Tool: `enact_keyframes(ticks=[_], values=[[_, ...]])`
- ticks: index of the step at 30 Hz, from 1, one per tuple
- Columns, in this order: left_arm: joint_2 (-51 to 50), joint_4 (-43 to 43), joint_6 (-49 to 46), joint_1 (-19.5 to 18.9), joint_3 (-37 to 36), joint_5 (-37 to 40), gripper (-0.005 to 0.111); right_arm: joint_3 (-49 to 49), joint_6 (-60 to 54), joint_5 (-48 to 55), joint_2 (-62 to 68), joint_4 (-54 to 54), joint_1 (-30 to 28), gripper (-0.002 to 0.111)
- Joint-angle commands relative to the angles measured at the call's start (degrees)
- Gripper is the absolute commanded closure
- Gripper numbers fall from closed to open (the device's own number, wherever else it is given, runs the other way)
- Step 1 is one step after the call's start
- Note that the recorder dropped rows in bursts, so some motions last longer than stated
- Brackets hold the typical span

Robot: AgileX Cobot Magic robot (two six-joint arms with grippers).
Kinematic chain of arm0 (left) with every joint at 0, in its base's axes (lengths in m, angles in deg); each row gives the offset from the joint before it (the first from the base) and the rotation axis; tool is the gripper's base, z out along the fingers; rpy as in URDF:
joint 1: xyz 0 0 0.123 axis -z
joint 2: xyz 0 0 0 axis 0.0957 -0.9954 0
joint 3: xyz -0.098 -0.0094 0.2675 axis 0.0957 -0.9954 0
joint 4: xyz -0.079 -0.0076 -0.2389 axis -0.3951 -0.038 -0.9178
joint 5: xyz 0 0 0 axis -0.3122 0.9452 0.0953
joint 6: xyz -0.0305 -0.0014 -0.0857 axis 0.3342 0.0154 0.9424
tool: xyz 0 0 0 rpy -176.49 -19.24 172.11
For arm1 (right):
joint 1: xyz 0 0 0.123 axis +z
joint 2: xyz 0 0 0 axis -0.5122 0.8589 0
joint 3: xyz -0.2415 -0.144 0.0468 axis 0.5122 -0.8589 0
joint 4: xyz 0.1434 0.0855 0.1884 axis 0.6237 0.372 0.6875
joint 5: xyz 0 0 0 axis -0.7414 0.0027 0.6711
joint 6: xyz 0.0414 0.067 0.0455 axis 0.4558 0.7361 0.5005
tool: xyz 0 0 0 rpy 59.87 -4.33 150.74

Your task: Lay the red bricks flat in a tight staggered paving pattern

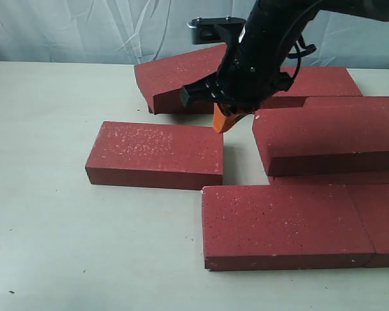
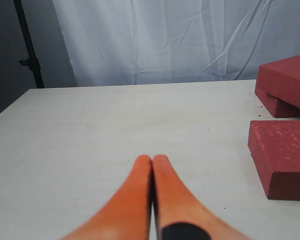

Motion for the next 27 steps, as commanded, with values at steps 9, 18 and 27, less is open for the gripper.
enact_keyframes(ticks=[9, 18, 27], values=[[0.3, -0.1, 0.0, 0.0, -0.3, -0.1, 0.107, -13.6, -2.4, -6.6, -9.2, -3.4, -17.9, 0.109], [0.3, -0.1, 0.0, 0.0, -0.3, -0.1, 0.107, -13.9, -2.4, -14.3, -8.0, -4.0, -34.1, 0.109], [0.3, -0.2, 0.0, 0.0, -0.3, -0.1, 0.107, -13.9, 8.9, -18.9, -1.0, -15.0, -43.4, 0.109]])
